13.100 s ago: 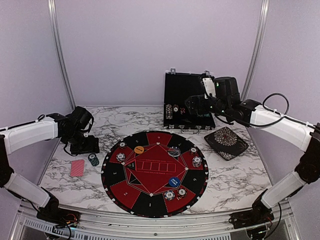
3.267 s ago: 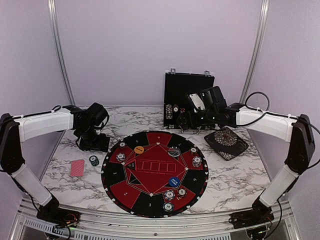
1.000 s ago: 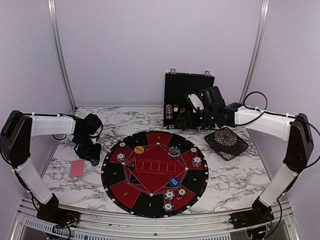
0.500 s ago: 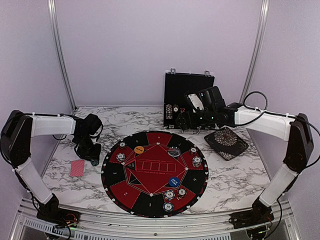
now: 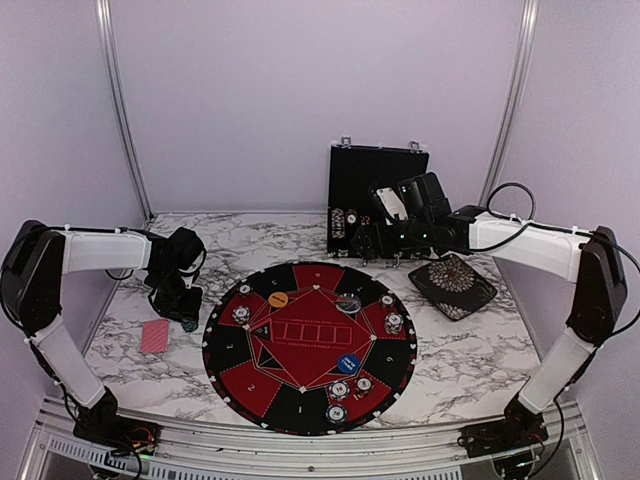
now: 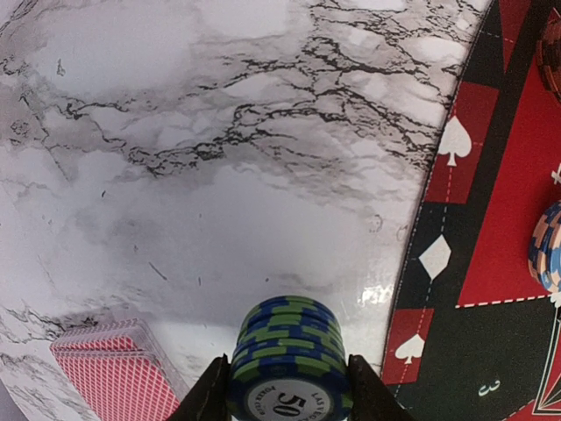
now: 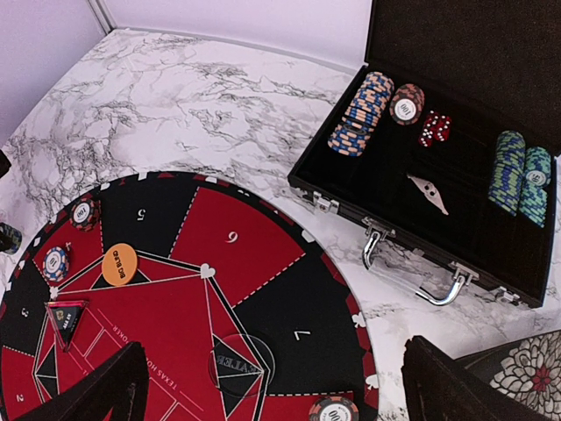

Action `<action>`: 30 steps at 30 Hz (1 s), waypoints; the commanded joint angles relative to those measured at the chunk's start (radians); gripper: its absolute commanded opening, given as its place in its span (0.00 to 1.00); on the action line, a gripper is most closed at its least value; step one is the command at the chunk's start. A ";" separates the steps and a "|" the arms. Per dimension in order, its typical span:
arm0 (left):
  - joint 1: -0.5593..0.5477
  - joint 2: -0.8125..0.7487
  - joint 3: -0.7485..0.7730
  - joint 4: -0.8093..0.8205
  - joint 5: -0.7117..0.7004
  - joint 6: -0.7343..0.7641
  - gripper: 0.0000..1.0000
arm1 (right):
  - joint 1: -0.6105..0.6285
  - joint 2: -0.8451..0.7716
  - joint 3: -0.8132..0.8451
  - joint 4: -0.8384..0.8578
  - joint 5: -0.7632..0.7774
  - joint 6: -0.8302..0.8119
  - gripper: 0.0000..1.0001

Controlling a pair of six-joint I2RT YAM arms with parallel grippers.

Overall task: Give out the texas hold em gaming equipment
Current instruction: Pick up the pile of poker chips from the pile of poker chips.

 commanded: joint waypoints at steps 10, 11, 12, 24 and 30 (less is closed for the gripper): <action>0.006 -0.015 0.023 -0.037 -0.017 0.024 0.38 | -0.009 0.011 0.051 0.000 0.002 -0.006 0.98; 0.006 -0.015 0.025 -0.037 -0.018 0.025 0.38 | -0.009 0.011 0.050 0.000 0.002 -0.005 0.98; 0.006 -0.016 0.029 -0.039 -0.016 0.026 0.38 | -0.010 0.009 0.050 -0.001 0.002 -0.006 0.98; 0.005 -0.024 0.047 -0.061 -0.017 0.032 0.37 | -0.010 -0.001 0.047 -0.001 0.004 -0.005 0.98; 0.003 -0.030 0.060 -0.075 -0.017 0.035 0.37 | -0.009 -0.004 0.043 -0.003 0.005 -0.005 0.98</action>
